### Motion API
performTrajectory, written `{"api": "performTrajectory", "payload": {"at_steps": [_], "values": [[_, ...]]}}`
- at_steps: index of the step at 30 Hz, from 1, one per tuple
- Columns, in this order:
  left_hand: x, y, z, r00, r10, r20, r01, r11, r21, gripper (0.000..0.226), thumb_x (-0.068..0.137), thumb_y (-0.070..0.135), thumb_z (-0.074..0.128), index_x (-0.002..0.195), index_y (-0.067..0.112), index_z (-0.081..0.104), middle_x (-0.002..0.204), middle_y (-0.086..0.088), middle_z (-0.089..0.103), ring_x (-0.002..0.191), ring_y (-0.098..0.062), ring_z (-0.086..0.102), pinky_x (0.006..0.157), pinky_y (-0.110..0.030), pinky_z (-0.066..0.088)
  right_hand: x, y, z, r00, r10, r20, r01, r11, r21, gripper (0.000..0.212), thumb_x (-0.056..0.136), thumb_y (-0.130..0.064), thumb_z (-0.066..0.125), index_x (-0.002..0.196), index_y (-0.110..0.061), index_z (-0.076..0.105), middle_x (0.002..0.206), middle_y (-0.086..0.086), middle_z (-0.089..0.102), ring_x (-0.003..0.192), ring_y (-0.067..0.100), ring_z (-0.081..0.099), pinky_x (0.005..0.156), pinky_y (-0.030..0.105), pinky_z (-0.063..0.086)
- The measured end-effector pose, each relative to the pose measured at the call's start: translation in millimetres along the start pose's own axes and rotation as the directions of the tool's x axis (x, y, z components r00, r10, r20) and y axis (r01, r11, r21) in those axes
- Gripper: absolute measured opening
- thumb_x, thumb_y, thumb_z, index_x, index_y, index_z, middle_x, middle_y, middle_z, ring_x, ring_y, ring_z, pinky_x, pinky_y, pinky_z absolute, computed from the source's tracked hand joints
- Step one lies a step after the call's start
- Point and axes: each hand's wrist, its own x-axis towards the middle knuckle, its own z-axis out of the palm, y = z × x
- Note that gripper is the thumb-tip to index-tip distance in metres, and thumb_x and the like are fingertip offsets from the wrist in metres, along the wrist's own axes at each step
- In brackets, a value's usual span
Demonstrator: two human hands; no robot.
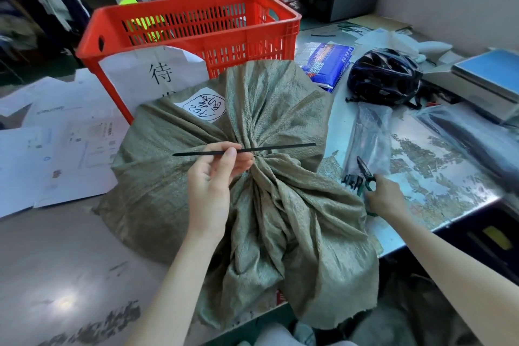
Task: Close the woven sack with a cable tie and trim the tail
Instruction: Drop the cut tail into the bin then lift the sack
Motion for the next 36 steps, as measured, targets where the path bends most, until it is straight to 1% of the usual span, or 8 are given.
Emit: {"api": "performTrajectory", "payload": {"at_steps": [5, 8, 12, 16, 20, 25, 29, 36], "values": [[0, 0, 0, 1.0, -0.011, 0.013, 0.011, 0.999, 0.047, 0.014, 0.096, 0.005, 0.05, 0.092, 0.008, 0.063, 0.075, 0.001, 0.072, 0.075, -0.013, 0.068, 0.075, -0.024, 0.054, -1, -10, -10, 1.0, 0.0, -0.009, 0.0, 0.998, -0.062, 0.018, 0.087, -0.009, 0.05, 0.099, 0.001, 0.059, 0.086, 0.02, 0.066, 0.066, 0.03, 0.063, 0.059, 0.039, 0.056], [0, -1, 1, 1.0, -0.024, 0.019, 0.023, 0.996, 0.084, 0.016, 0.095, 0.005, 0.051, 0.09, 0.011, 0.064, 0.073, 0.003, 0.072, 0.072, -0.011, 0.065, 0.071, -0.022, 0.052, -10, -40, -30, 0.995, -0.065, -0.072, 0.079, 0.974, 0.21, 0.022, 0.091, -0.006, 0.05, 0.104, 0.004, 0.064, 0.099, 0.022, 0.068, 0.068, 0.031, 0.064, 0.063, 0.04, 0.057], [4, -1, 3, 0.999, -0.036, 0.041, 0.031, 0.994, 0.109, 0.015, 0.095, 0.008, 0.053, 0.088, 0.015, 0.065, 0.073, 0.004, 0.07, 0.07, -0.009, 0.063, 0.069, -0.021, 0.05, -38, -103, -72, 0.929, -0.195, -0.313, 0.334, 0.807, 0.488, 0.023, 0.088, -0.003, 0.05, 0.103, -0.006, 0.068, 0.101, 0.009, 0.07, 0.067, 0.007, 0.056, 0.064, 0.019, 0.046], [6, 2, 2, 0.997, -0.029, 0.074, 0.019, 0.991, 0.13, 0.013, 0.092, 0.012, 0.055, 0.087, 0.016, 0.066, 0.077, 0.002, 0.069, 0.071, -0.01, 0.064, 0.068, -0.019, 0.05, -84, -158, -108, 0.834, -0.364, -0.414, 0.548, 0.629, 0.551, 0.019, 0.084, 0.0, 0.053, 0.087, -0.007, 0.07, 0.082, -0.001, 0.069, 0.066, 0.0, 0.057, 0.063, 0.006, 0.04], [1, 7, -2, 0.997, 0.007, 0.08, -0.019, 0.987, 0.157, 0.019, 0.094, 0.007, 0.053, 0.086, 0.016, 0.067, 0.078, 0.003, 0.068, 0.072, -0.008, 0.064, 0.067, -0.017, 0.05, -128, -191, -112, 0.73, -0.623, -0.28, 0.661, 0.539, 0.522, 0.009, 0.086, -0.007, 0.059, 0.087, -0.01, 0.068, 0.079, -0.002, 0.069, 0.072, 0.006, 0.059, 0.066, 0.011, 0.044], [-10, 13, -20, 0.999, 0.038, -0.006, -0.037, 0.989, 0.145, 0.018, 0.092, 0.009, 0.054, 0.085, 0.018, 0.067, 0.077, 0.006, 0.069, 0.069, -0.009, 0.062, 0.066, -0.019, 0.051, -149, -206, -92, 0.671, -0.738, -0.072, 0.629, 0.515, 0.583, 0.006, 0.088, -0.012, 0.06, 0.091, -0.009, 0.064, 0.074, 0.0, 0.069, 0.066, 0.009, 0.059, 0.065, 0.017, 0.043], [-21, 19, -47, 0.99, 0.057, -0.131, -0.038, 0.989, 0.143, 0.023, 0.089, 0.016, 0.054, 0.077, 0.024, 0.072, 0.073, 0.006, 0.068, 0.067, -0.011, 0.062, 0.068, -0.026, 0.052, -161, -215, -80, 0.563, -0.826, 0.014, 0.666, 0.463, 0.584, 0.003, 0.087, -0.008, 0.061, 0.086, -0.009, 0.064, 0.059, -0.009, 0.053, 0.055, 0.003, 0.046, 0.057, 0.012, 0.034], [-63, 32, -119, 0.893, 0.046, -0.447, -0.026, 0.998, 0.051, 0.035, 0.097, 0.01, 0.048, 0.073, 0.021, 0.07, 0.067, 0.006, 0.066, 0.065, -0.009, 0.058, 0.065, -0.019, 0.051, -192, -236, -51, 0.41, -0.898, 0.156, 0.647, 0.408, 0.644, 0.005, 0.085, -0.009, 0.064, 0.08, -0.009, 0.064, 0.056, -0.001, 0.057, 0.052, 0.005, 0.045, 0.054, 0.013, 0.034]]}}
